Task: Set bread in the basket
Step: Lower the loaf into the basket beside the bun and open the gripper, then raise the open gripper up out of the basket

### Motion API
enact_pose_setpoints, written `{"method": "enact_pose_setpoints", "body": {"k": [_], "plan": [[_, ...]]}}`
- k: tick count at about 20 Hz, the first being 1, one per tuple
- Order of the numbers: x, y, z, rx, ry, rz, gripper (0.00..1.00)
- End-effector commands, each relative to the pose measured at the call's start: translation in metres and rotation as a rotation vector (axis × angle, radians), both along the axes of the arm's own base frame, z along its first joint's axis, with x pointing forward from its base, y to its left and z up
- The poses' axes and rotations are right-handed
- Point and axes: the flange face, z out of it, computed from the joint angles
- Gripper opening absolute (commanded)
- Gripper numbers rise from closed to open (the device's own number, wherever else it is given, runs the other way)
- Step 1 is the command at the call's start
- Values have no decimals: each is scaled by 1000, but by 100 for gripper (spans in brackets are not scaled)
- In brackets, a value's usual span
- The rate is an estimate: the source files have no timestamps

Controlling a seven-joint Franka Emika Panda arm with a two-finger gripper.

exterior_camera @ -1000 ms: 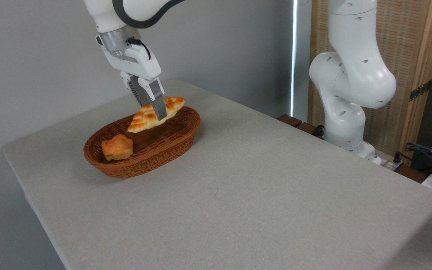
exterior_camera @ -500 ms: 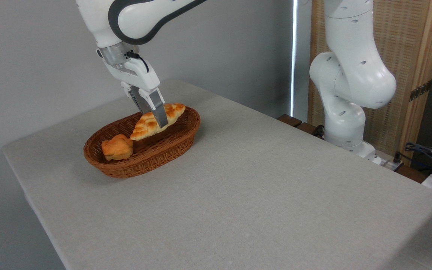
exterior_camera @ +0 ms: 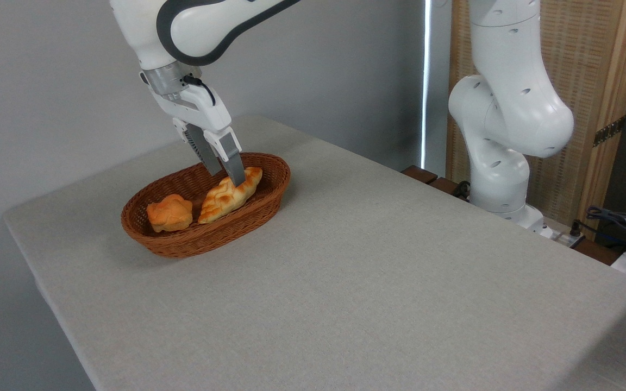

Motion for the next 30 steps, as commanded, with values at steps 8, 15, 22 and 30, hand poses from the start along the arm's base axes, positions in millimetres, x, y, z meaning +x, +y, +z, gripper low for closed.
{"method": "enact_pose_setpoints", "body": {"k": [8, 15, 22, 30], "plan": [[51, 119, 93, -55, -178, -28, 100], [64, 204, 122, -66, -220, -144, 100], [65, 254, 149, -70, -184, -146, 100], [63, 253, 145, -68, -150, -135, 100]]}}
